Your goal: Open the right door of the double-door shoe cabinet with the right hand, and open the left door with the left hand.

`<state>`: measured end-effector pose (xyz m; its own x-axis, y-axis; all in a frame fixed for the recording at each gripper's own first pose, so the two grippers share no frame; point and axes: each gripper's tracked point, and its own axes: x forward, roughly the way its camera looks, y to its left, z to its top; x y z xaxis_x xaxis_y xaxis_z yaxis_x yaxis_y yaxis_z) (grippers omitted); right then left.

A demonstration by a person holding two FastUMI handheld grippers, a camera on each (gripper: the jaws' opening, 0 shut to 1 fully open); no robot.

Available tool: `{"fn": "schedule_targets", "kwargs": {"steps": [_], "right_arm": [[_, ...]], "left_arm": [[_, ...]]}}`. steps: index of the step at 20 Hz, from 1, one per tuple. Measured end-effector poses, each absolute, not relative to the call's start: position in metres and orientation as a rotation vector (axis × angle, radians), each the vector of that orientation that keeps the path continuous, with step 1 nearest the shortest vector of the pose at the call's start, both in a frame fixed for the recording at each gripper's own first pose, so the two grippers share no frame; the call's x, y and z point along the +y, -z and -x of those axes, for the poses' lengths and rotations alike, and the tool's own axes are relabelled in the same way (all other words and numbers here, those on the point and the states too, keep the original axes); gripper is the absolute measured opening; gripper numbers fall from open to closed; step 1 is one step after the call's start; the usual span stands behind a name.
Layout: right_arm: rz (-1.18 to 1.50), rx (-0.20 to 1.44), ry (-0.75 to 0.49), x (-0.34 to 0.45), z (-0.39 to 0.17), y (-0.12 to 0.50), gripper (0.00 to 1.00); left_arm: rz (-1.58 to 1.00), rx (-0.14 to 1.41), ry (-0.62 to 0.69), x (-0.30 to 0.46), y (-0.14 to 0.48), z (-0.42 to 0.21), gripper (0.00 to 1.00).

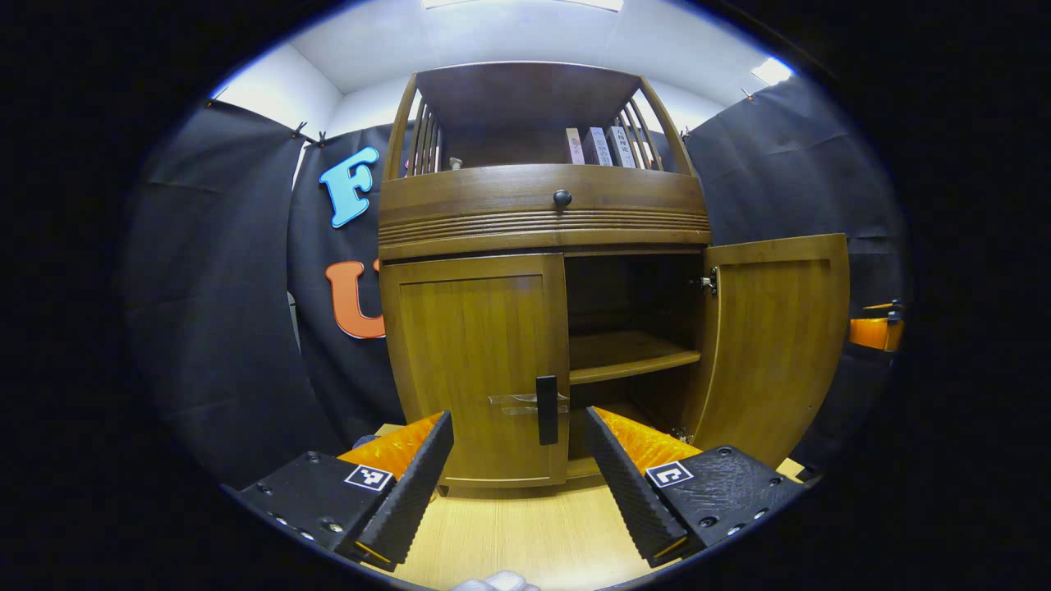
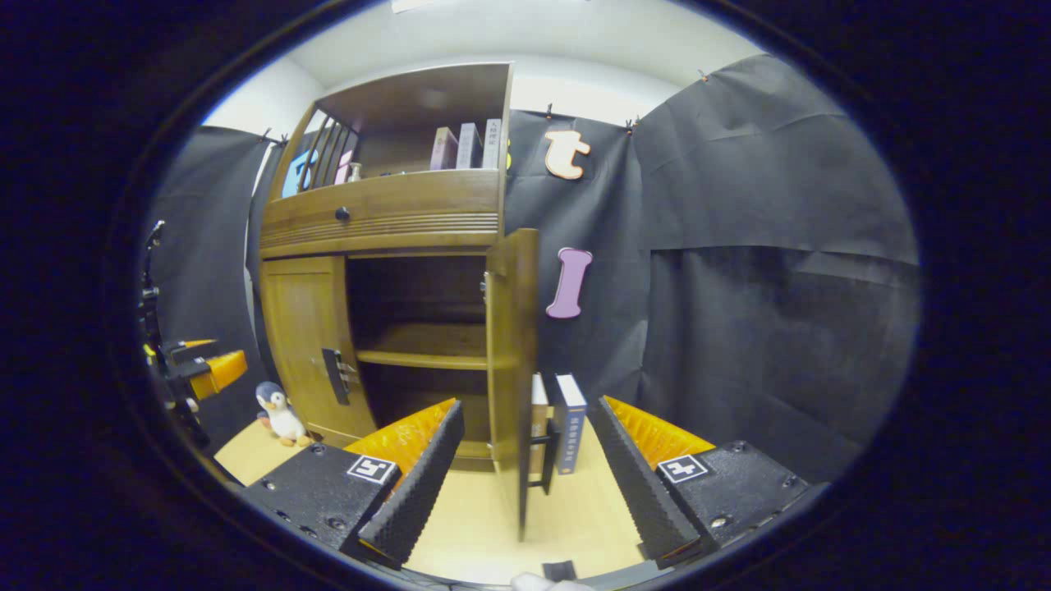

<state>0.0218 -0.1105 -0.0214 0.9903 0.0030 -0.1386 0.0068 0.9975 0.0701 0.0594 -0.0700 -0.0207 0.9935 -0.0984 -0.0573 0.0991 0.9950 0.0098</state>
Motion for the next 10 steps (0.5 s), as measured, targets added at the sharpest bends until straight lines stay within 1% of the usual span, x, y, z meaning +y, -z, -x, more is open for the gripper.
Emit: {"fn": "schedule_targets", "kwargs": {"steps": [3, 6, 10], "right_arm": [[-0.14, 0.149, 0.002, -0.066, -0.024, 0.041, 1.0], [-0.142, 0.146, -0.003, -0.026, -0.027, 0.063, 1.0], [-0.123, 0.205, -0.067, 0.013, -0.033, 0.083, 1.0]], "left_arm": [[-0.017, 0.063, 0.113, -0.062, 0.028, -0.06, 0.96], [-0.014, 0.074, 0.114, -0.056, 0.036, -0.063, 0.96], [-0.009, 0.087, 0.119, -0.054, 0.05, -0.077, 0.96]]}}
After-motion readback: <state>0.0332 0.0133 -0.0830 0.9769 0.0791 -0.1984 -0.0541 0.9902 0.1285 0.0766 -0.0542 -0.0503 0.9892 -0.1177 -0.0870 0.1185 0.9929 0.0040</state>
